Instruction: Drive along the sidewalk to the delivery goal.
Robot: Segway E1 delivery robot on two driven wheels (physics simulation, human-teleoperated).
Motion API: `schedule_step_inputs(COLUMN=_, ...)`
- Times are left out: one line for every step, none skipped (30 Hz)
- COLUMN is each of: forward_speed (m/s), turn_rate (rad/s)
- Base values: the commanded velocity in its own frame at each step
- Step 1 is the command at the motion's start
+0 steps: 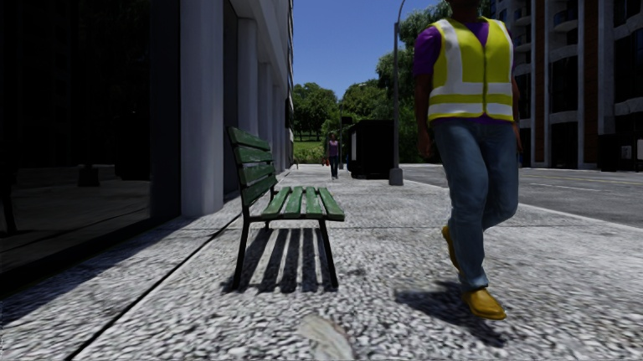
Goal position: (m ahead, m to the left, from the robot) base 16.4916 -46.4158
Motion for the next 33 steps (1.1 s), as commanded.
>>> schedule_step_inputs(forward_speed=1.34, turn_rate=0.00)
schedule_step_inputs(forward_speed=1.32, turn_rate=0.00)
schedule_step_inputs(forward_speed=1.31, turn_rate=0.00)
schedule_step_inputs(forward_speed=1.31, turn_rate=0.00)
schedule_step_inputs(forward_speed=1.31, turn_rate=0.00)
schedule_step_inputs(forward_speed=1.30, turn_rate=0.00)
schedule_step_inputs(forward_speed=1.28, turn_rate=0.00)
schedule_step_inputs(forward_speed=1.26, turn_rate=0.00)
schedule_step_inputs(forward_speed=1.24, turn_rate=0.00)
schedule_step_inputs(forward_speed=1.23, turn_rate=-1.04)
schedule_step_inputs(forward_speed=1.23, turn_rate=-1.04)
schedule_step_inputs(forward_speed=1.23, turn_rate=-1.20)
schedule_step_inputs(forward_speed=1.23, turn_rate=-1.20)
schedule_step_inputs(forward_speed=1.23, turn_rate=-1.20)
schedule_step_inputs(forward_speed=1.23, turn_rate=-1.20)
schedule_step_inputs(forward_speed=1.23, turn_rate=-1.20)
schedule_step_inputs(forward_speed=1.23, turn_rate=-1.20)
schedule_step_inputs(forward_speed=1.23, turn_rate=-1.20)
schedule_step_inputs(forward_speed=1.23, turn_rate=-1.20)
schedule_step_inputs(forward_speed=1.23, turn_rate=-1.20)
schedule_step_inputs(forward_speed=1.23, turn_rate=-1.20)
schedule_step_inputs(forward_speed=1.23, turn_rate=-1.20)
schedule_step_inputs(forward_speed=1.23, turn_rate=-1.20)
schedule_step_inputs(forward_speed=1.23, turn_rate=-1.20)
schedule_step_inputs(forward_speed=1.23, turn_rate=-1.20)
schedule_step_inputs(forward_speed=1.23, turn_rate=-1.20)
schedule_step_inputs(forward_speed=1.23, turn_rate=-1.20)
schedule_step_inputs(forward_speed=1.23, turn_rate=-1.20)
schedule_step_inputs(forward_speed=1.23, turn_rate=-1.20)
schedule_step_inputs(forward_speed=1.23, turn_rate=-1.20)
schedule_step_inputs(forward_speed=1.23, turn_rate=-1.20)
schedule_step_inputs(forward_speed=1.23, turn_rate=-1.20)
schedule_step_inputs(forward_speed=1.23, turn_rate=-1.20)
